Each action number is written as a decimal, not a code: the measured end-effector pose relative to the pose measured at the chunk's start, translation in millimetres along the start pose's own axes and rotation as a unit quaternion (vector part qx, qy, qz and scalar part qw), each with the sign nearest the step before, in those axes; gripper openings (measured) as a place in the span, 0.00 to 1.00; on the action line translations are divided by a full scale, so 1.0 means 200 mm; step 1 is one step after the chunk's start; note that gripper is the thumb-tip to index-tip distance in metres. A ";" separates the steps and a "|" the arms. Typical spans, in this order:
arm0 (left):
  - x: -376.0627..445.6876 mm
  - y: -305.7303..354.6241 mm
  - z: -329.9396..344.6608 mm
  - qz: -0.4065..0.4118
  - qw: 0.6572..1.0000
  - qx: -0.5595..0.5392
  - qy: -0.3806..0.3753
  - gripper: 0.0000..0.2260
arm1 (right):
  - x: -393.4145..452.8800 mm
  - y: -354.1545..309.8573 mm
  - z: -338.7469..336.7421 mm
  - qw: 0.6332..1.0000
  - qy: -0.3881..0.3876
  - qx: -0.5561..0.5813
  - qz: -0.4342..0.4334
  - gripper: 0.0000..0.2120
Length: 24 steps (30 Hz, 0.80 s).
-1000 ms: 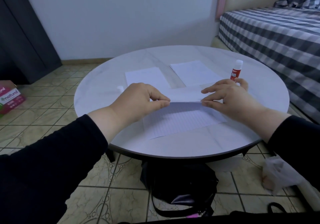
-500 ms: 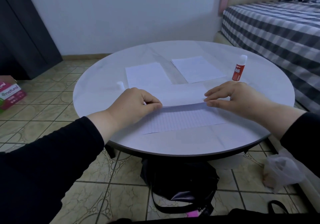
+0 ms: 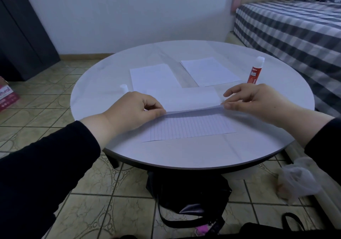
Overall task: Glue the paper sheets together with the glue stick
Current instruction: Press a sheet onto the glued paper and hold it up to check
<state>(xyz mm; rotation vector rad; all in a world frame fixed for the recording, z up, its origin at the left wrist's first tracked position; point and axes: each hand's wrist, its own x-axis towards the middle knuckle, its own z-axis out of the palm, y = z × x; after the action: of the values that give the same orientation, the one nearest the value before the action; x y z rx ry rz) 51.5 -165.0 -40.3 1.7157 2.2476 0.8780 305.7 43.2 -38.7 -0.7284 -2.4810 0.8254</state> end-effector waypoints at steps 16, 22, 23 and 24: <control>0.25 -0.08 0.02 -0.052 0.975 0.209 -0.049 0.25 | 0.29 0.01 0.09 0.987 -0.038 -0.158 0.017 0.24; 0.26 -0.08 0.05 -0.079 0.968 0.224 -0.086 0.30 | 0.34 0.05 0.16 0.968 -0.075 -0.239 0.022 0.32; 0.26 -0.08 0.05 -0.078 0.967 0.227 -0.087 0.31 | 0.34 0.05 0.16 0.969 -0.070 -0.236 0.020 0.33; 0.26 -0.08 0.06 -0.080 0.966 0.230 -0.087 0.32 | 0.34 0.05 0.16 0.970 -0.066 -0.231 0.022 0.33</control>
<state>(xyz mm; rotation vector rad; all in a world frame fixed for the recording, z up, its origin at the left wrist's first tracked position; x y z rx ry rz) 27.7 -115.3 -47.0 1.6612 2.5579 0.1652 240.0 76.9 -54.1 -0.9082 -2.8237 0.3103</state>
